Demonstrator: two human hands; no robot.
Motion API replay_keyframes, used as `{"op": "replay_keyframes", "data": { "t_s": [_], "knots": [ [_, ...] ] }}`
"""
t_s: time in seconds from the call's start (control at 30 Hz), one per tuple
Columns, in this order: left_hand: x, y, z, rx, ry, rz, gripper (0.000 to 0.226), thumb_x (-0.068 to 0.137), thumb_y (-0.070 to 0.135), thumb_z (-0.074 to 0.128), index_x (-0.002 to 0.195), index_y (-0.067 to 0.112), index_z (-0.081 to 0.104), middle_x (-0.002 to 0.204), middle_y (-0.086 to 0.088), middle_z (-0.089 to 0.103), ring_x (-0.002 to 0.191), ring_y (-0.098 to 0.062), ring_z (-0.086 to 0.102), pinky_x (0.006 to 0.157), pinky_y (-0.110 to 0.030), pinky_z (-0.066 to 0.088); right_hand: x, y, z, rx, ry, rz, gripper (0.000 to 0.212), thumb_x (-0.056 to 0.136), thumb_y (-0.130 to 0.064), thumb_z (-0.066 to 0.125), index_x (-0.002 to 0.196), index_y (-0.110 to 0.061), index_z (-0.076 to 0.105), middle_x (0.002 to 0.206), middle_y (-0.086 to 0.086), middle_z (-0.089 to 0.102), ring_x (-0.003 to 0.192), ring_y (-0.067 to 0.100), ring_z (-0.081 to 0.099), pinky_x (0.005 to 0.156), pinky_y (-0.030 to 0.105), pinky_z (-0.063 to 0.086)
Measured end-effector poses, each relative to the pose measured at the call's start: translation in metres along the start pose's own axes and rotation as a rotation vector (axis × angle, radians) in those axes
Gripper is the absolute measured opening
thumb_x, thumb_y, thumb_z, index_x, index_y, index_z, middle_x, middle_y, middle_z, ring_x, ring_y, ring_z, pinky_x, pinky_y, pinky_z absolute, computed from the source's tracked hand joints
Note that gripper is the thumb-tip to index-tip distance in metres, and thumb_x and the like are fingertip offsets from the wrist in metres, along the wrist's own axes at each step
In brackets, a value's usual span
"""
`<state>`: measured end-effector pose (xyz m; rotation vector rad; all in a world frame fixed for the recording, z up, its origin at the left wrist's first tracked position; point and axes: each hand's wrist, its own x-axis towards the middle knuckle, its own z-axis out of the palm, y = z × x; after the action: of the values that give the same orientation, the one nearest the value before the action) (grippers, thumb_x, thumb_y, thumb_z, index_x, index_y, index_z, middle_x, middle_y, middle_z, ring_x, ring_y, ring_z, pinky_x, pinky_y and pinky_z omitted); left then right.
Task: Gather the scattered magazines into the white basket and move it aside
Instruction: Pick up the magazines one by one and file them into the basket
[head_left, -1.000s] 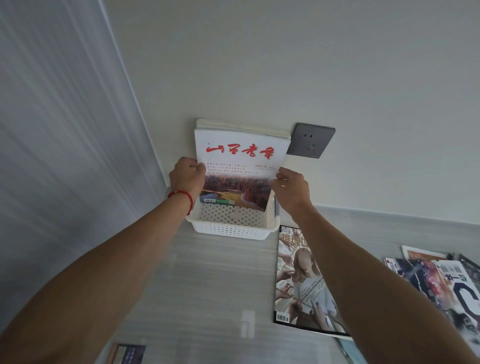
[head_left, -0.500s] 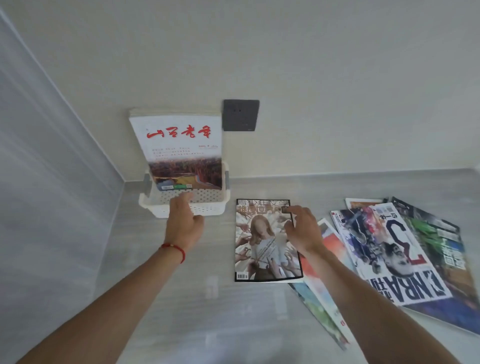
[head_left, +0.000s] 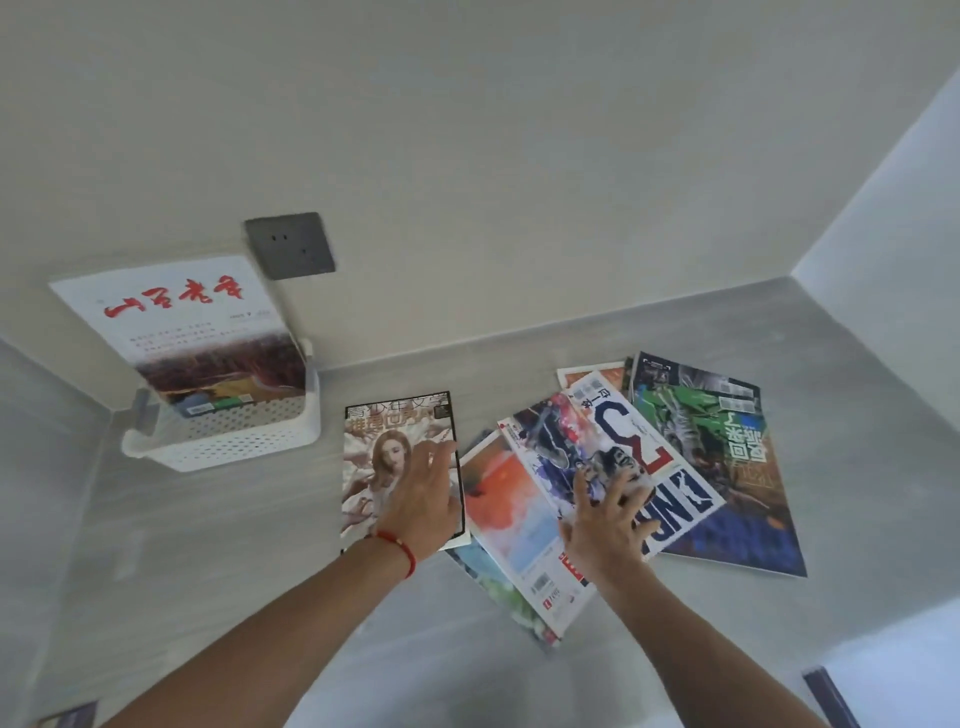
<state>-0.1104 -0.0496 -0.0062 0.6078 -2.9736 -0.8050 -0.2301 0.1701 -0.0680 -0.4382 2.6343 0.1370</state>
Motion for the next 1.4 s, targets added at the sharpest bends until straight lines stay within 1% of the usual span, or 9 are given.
{"op": "replay_keyframes", "data": {
  "t_s": [0.23, 0.33, 0.47, 0.67, 0.87, 1.0, 1.17, 1.3, 1.4],
  "knots": [
    [0.031, 0.060, 0.055, 0.125, -0.279, 0.093, 0.070, 0.086, 0.006, 0.060, 0.148, 0.025, 0.034, 0.168, -0.005, 0.009, 0.156, -0.029, 0.009, 0.124, -0.048, 0.027, -0.050, 0.060, 0.011, 0.019, 0.009, -0.309, 0.068, 0.088, -0.057, 0.042, 0.151, -0.035, 0.028, 0.169, 0.010, -0.011, 0.152, 0.047, -0.018, 0.108, 0.082, -0.005],
    [0.044, 0.076, 0.077, 0.292, -0.386, 0.119, 0.073, 0.093, 0.025, 0.058, 0.157, 0.023, 0.022, 0.170, -0.007, -0.003, 0.157, -0.030, -0.002, 0.127, -0.051, 0.015, -0.056, 0.085, 0.019, 0.024, 0.117, -0.300, 0.065, 0.092, -0.060, 0.021, 0.144, -0.028, 0.044, 0.164, 0.008, 0.020, 0.156, 0.036, 0.004, 0.116, 0.076, 0.009],
    [0.050, 0.096, 0.103, 0.370, -0.529, 0.142, 0.084, 0.100, 0.038, 0.053, 0.162, 0.020, -0.001, 0.170, -0.011, -0.006, 0.158, -0.029, -0.008, 0.127, -0.052, 0.007, -0.057, 0.125, 0.033, 0.037, 0.089, -0.352, 0.075, 0.096, -0.065, 0.035, 0.157, -0.026, 0.017, 0.170, 0.010, 0.007, 0.158, 0.027, -0.004, 0.123, 0.064, 0.004],
    [0.043, 0.123, 0.118, 0.423, -0.416, 0.110, 0.060, 0.101, 0.039, 0.053, 0.151, 0.017, 0.030, 0.135, -0.020, 0.045, 0.124, -0.035, 0.045, 0.103, -0.045, 0.045, -0.053, 0.161, 0.037, 0.100, 0.048, -0.541, 0.071, 0.088, -0.053, 0.067, 0.141, -0.037, 0.023, 0.165, -0.001, 0.020, 0.157, 0.019, -0.002, 0.124, 0.059, -0.005],
    [0.048, 0.103, 0.075, 0.024, -0.722, 0.050, 0.036, 0.108, 0.033, 0.040, 0.141, 0.019, 0.043, 0.087, 0.002, 0.058, 0.062, -0.015, 0.050, 0.057, -0.026, 0.041, -0.048, 0.153, 0.031, 0.138, 0.150, -0.447, 0.089, 0.073, -0.053, 0.082, 0.146, -0.034, 0.035, 0.158, -0.007, 0.028, 0.152, 0.017, 0.022, 0.126, 0.052, 0.015],
    [0.026, 0.076, 0.054, -0.231, -0.590, 0.033, 0.012, 0.105, 0.028, 0.047, 0.111, 0.030, 0.057, 0.097, -0.013, 0.064, 0.072, -0.022, 0.057, 0.069, -0.038, 0.052, -0.049, 0.131, 0.023, 0.497, 0.312, 0.011, 0.080, 0.077, -0.037, 0.085, 0.143, -0.019, 0.042, 0.147, 0.009, 0.039, 0.135, 0.032, 0.042, 0.112, 0.048, 0.041],
    [-0.011, 0.036, 0.012, -0.659, -0.464, -0.109, 0.035, 0.103, 0.016, 0.055, 0.131, 0.036, 0.061, 0.130, 0.009, 0.067, 0.120, -0.015, 0.062, 0.107, -0.035, 0.048, -0.054, 0.063, -0.015, 0.918, 0.392, 0.186, 0.073, 0.097, -0.034, 0.064, 0.155, -0.013, 0.024, 0.156, 0.016, 0.028, 0.145, 0.037, 0.028, 0.113, 0.056, 0.037],
    [-0.032, -0.003, -0.026, -0.876, -0.279, -0.297, 0.034, 0.103, 0.010, 0.055, 0.130, 0.030, 0.061, 0.115, -0.003, 0.075, 0.104, -0.027, 0.073, 0.089, -0.046, 0.060, -0.058, -0.001, -0.054, 1.175, 0.219, 0.254, 0.080, 0.100, -0.040, 0.057, 0.157, -0.007, 0.013, 0.161, 0.020, 0.025, 0.145, 0.038, 0.031, 0.116, 0.053, 0.032],
    [-0.047, -0.046, -0.055, -1.036, -0.189, -0.430, 0.034, 0.103, 0.011, 0.055, 0.135, 0.023, 0.060, 0.117, -0.010, 0.075, 0.102, -0.031, 0.075, 0.088, -0.050, 0.061, -0.060, -0.045, -0.078, 1.369, 0.002, 0.190, 0.043, 0.100, -0.028, 0.060, 0.140, -0.018, 0.048, 0.134, 0.007, 0.060, 0.108, 0.022, 0.060, 0.100, 0.046, 0.046]
  ]
}}
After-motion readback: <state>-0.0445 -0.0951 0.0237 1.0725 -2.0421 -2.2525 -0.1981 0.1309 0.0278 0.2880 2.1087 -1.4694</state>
